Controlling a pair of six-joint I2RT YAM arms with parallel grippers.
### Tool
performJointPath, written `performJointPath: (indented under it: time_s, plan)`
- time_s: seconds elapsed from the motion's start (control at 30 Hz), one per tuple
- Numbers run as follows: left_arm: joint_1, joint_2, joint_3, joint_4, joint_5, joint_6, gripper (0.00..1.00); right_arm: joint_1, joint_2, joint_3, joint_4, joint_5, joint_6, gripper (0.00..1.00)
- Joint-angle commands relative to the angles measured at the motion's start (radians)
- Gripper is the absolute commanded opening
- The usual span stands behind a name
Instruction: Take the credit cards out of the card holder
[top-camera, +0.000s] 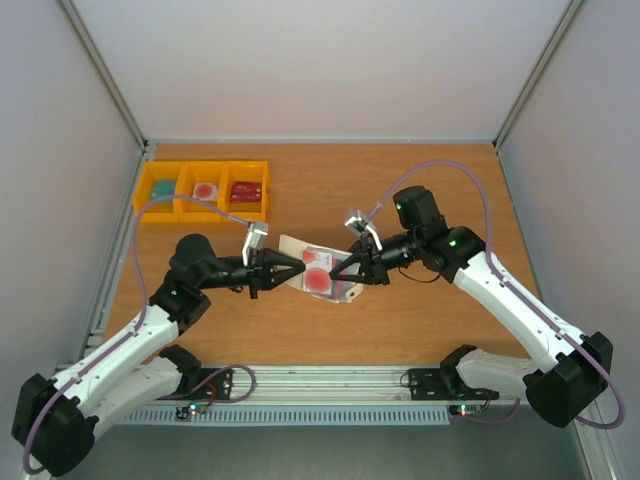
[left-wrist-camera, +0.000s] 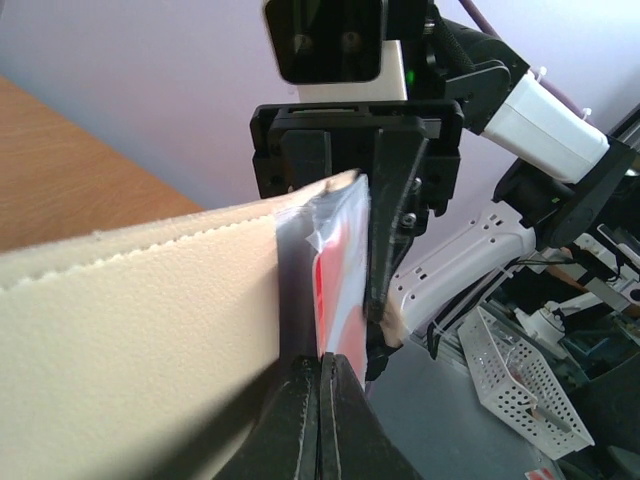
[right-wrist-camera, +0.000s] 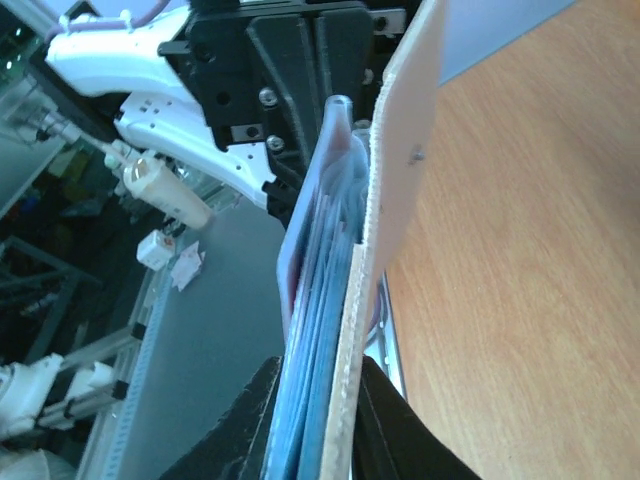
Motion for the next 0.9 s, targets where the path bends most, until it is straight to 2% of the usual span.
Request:
performJointPath:
  time_s: [0.0, 0.23, 0.47, 0.6, 0.8, 0.87]
  plan:
    - [0.023, -0.02, 0.017, 0.012, -0.014, -0.02, 0.0, -0.014, -0.03, -0.007, 0.007, -0.021, 0.022, 0.14]
    - [0.036, -0.034, 0.017, -0.024, 0.022, 0.013, 0.0, -0.026, -0.042, -0.008, -0.001, -0.022, 0.024, 0.09]
    - [0.08, -0.029, 0.047, -0.108, 0.091, 0.092, 0.0, -0.03, -0.051, -0.008, -0.017, -0.022, 0.017, 0.11]
    - [0.08, -0.022, 0.046, -0.074, 0.108, 0.085, 0.0, -0.029, -0.045, -0.005, -0.012, -0.023, 0.019, 0.08]
    - [0.04, -0.011, 0.024, -0.011, 0.055, 0.065, 0.0, -0.029, -0.033, 0.002, -0.002, -0.037, 0.025, 0.08]
    - [0.029, -0.007, 0.022, -0.008, 0.041, 0.061, 0.06, -0.03, -0.03, 0.007, -0.003, -0.042, 0.025, 0.08]
